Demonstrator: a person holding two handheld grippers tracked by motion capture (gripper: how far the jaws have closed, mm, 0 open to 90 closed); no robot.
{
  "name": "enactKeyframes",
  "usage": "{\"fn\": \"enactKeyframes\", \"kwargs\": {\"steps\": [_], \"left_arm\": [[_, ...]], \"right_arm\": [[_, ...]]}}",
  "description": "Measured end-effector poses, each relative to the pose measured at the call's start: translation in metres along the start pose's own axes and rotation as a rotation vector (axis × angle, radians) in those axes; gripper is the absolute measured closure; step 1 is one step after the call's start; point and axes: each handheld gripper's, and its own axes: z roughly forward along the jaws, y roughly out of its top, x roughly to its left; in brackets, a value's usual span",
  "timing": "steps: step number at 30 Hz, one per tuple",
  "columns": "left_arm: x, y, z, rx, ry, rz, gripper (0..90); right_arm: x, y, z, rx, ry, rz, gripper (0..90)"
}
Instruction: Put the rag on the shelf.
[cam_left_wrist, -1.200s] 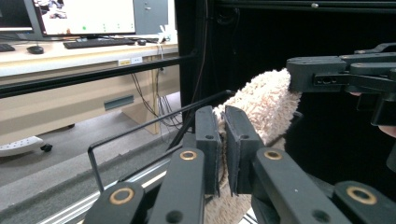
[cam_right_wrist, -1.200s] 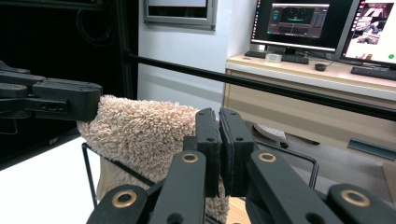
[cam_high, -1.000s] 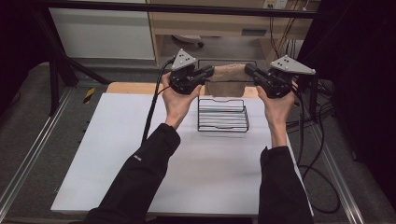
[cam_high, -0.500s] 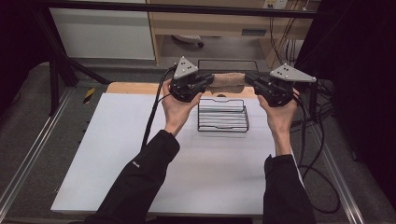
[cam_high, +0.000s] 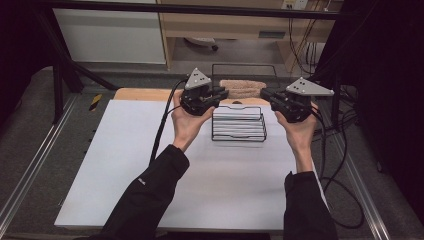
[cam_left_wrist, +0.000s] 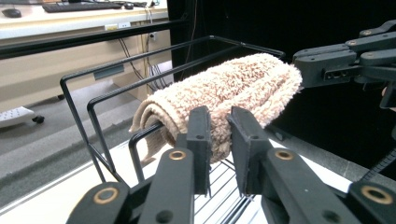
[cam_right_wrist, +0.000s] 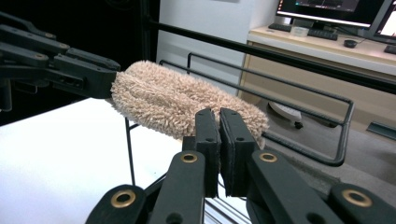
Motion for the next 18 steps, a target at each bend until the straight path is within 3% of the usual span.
{"fn": "enactKeyframes", "kwargs": {"steps": [5, 11, 14, 18], "left_arm": [[0.003, 0.008, -0.006, -0.022, -0.01, -0.025, 72.6], [0.002, 0.029, -0.005, -0.004, -0.008, -0.006, 76.3], [0.0, 0.032, 0.0, 0.036, -0.037, -0.014, 82.2], [-0.004, 0.023, 0.009, 0.122, -0.051, 0.025, 88.2]], "right_arm": [[0.0, -0.002, 0.0, 0.003, 0.002, -0.004, 87.0], [0.001, -0.004, 0.001, 0.018, -0.002, -0.027, 86.9], [0.001, -0.005, 0.002, 0.013, -0.001, -0.02, 86.8], [0.001, -0.005, 0.001, 0.011, 0.001, -0.019, 86.6]]}}
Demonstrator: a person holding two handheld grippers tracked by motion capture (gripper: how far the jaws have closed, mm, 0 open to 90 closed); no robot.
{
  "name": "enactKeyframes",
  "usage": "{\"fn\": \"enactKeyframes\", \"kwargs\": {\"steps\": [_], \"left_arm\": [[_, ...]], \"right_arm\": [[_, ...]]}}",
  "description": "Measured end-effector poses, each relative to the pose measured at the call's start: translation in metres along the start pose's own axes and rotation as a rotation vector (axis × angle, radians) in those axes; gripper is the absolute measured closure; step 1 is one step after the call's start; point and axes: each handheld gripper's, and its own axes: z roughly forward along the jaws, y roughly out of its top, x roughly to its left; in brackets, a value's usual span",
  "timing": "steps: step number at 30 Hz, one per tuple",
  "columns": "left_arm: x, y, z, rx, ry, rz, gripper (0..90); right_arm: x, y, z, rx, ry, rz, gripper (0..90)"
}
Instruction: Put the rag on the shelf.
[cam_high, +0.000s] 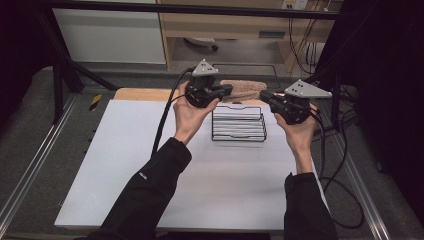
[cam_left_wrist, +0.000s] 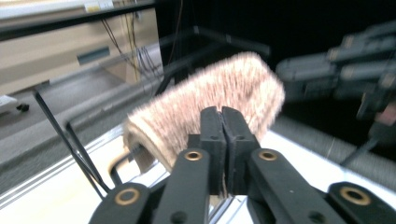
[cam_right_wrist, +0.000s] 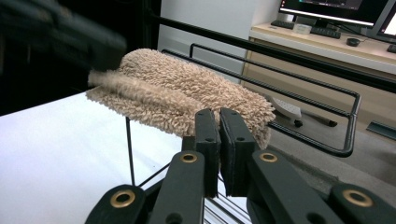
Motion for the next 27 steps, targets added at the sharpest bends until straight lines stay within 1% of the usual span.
{"fn": "enactKeyframes", "kwargs": {"steps": [2, 5, 10, 11, 14, 17, 18, 21, 25, 26, 27], "left_arm": [[-0.001, -0.006, 0.003, 0.02, -0.005, 0.005, 89.4], [0.0, -0.013, 0.006, 0.025, -0.011, 0.004, 89.5], [0.002, -0.015, 0.006, 0.027, -0.008, 0.007, 89.6], [0.002, -0.015, 0.006, 0.026, -0.007, 0.007, 89.6], [0.003, -0.015, 0.007, 0.026, -0.002, 0.011, 89.6], [0.003, -0.016, 0.008, 0.026, 0.001, 0.014, 89.6], [0.003, -0.017, 0.008, 0.026, 0.001, 0.016, 89.6], [0.002, -0.018, 0.009, 0.025, 0.003, 0.026, 89.6], [0.003, -0.024, 0.011, 0.034, 0.01, 0.04, 89.6], [0.003, -0.025, 0.011, 0.035, 0.013, 0.041, 89.6], [0.004, -0.027, 0.011, 0.035, 0.015, 0.038, 89.6]], "right_arm": [[0.0, 0.0, 0.0, 0.002, 0.0, -0.002, 86.5], [0.001, -0.001, 0.001, 0.008, 0.0, -0.005, 86.0], [0.001, -0.002, 0.002, 0.016, 0.004, 0.001, 84.9], [0.001, -0.002, 0.002, 0.018, 0.005, 0.002, 83.0], [0.0, -0.002, 0.001, 0.016, 0.011, 0.008, 81.2], [0.0, -0.002, -0.002, 0.005, 0.019, 0.016, 77.1], [-0.001, -0.001, -0.003, -0.006, 0.023, 0.022, 76.0], [-0.001, -0.001, -0.003, -0.02, 0.031, 0.035, 76.0], [0.001, -0.001, -0.003, -0.022, 0.047, 0.045, 78.0], [0.002, -0.001, -0.002, 0.001, 0.062, 0.055, 82.3], [0.002, -0.001, -0.002, 0.001, 0.062, 0.055, 82.3]]}}
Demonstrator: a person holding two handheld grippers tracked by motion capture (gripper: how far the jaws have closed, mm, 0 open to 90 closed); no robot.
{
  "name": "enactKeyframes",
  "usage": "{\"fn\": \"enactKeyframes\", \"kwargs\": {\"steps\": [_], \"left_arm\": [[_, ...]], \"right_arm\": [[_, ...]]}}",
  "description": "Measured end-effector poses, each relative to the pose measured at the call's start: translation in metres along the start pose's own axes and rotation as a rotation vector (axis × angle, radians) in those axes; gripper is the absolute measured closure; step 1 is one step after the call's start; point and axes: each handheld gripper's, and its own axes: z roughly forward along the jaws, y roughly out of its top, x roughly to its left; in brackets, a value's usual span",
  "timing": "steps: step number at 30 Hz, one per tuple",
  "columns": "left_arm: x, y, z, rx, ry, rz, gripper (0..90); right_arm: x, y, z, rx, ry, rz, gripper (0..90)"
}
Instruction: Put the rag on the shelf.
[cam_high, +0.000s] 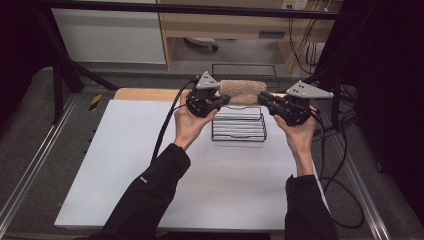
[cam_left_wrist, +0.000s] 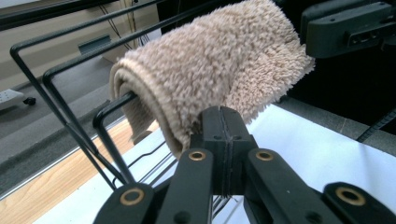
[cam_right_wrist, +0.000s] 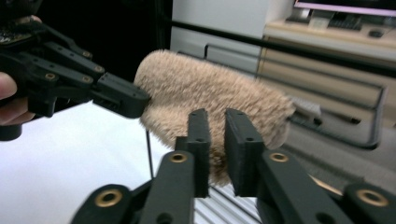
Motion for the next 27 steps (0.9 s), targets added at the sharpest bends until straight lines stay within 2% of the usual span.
{"fn": "enactKeyframes", "kwargs": {"steps": [3, 6, 8, 9, 15, 20, 27], "left_arm": [[0.001, -0.004, 0.002, 0.004, 0.002, 0.004, 89.6], [0.001, -0.006, 0.004, 0.008, 0.001, 0.011, 89.6], [0.001, -0.006, 0.005, 0.001, 0.001, 0.009, 89.5], [0.001, -0.006, 0.005, -0.002, 0.0, 0.008, 89.5], [0.001, -0.006, 0.006, -0.011, -0.004, 0.011, 89.3], [0.0, -0.008, 0.002, -0.015, -0.005, 0.013, 86.0], [0.0, -0.013, -0.009, -0.02, -0.002, 0.006, 75.3]], "right_arm": [[0.0, -0.004, 0.004, 0.046, -0.008, 0.019, 89.3], [-0.003, -0.01, 0.008, 0.066, -0.022, 0.042, 90.0], [-0.004, -0.014, 0.011, 0.075, -0.048, 0.045, 90.0], [-0.006, -0.017, 0.014, 0.089, -0.08, 0.031, 90.0], [-0.007, -0.018, 0.015, 0.07, -0.087, 0.032, 90.0], [-0.005, -0.019, 0.008, 0.041, -0.067, 0.032, 89.0], [-0.001, -0.019, -0.002, 0.032, -0.045, 0.041, 80.7]]}}
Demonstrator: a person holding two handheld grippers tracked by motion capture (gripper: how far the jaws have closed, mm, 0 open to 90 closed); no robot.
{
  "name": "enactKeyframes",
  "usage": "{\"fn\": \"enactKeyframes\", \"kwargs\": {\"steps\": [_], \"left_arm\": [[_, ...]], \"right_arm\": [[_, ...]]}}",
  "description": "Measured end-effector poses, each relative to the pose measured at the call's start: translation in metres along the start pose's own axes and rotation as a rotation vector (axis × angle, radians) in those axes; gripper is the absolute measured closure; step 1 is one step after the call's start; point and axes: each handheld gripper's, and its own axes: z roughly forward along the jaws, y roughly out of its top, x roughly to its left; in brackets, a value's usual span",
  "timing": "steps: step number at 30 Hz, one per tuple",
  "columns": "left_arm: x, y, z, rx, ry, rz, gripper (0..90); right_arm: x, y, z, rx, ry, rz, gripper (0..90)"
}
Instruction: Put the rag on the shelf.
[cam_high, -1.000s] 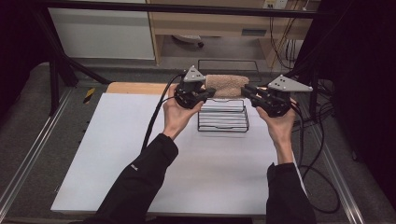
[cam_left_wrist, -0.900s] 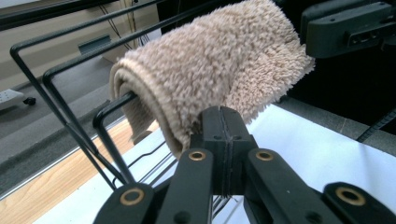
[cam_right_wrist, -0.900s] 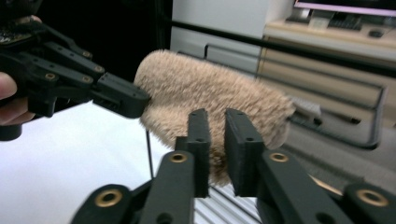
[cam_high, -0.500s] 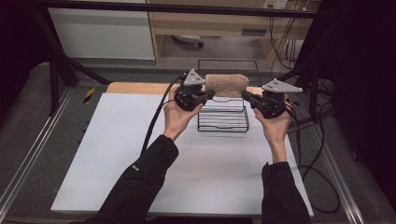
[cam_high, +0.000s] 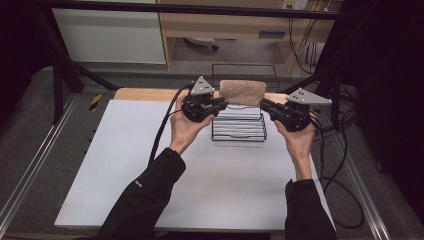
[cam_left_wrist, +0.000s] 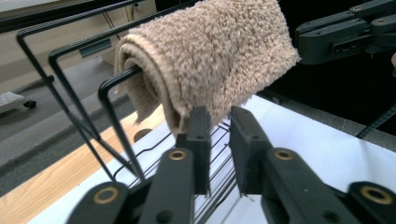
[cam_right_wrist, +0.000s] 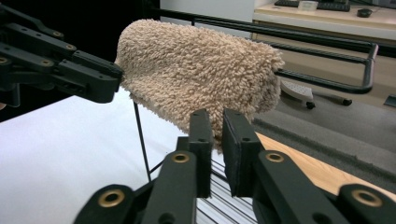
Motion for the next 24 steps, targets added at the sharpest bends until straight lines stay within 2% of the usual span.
{"fn": "enactKeyframes", "kwargs": {"steps": [2, 3, 11, 14, 16, 21, 23, 24], "left_arm": [[0.0, -0.002, -0.004, 0.004, -0.003, -0.003, 73.7], [0.0, -0.004, -0.006, 0.005, -0.005, -0.004, 69.7], [0.002, -0.025, -0.023, 0.027, -0.016, -0.023, 55.5], [0.004, -0.035, -0.03, 0.042, -0.011, -0.026, 46.0], [0.005, -0.043, -0.035, 0.041, -0.005, -0.031, 43.4], [0.008, -0.065, -0.049, 0.046, 0.021, -0.036, 31.9], [0.009, -0.072, -0.055, 0.047, 0.025, -0.04, 30.3], [0.009, -0.077, -0.058, 0.046, 0.027, -0.045, 27.0]], "right_arm": [[0.0, 0.0, -0.001, -0.004, -0.002, 0.007, 78.5], [0.001, -0.001, -0.004, -0.004, 0.005, 0.023, 75.3], [0.005, -0.005, -0.011, 0.019, 0.023, 0.042, 62.7], [0.008, -0.009, -0.014, 0.037, 0.031, 0.048, 55.7], [0.009, -0.01, -0.014, 0.038, 0.036, 0.05, 53.5], [0.016, -0.018, -0.017, 0.059, 0.041, 0.059, 37.6], [0.016, -0.019, -0.018, 0.062, 0.042, 0.06, 36.1], [0.018, -0.021, -0.018, 0.068, 0.042, 0.059, 31.7]]}}
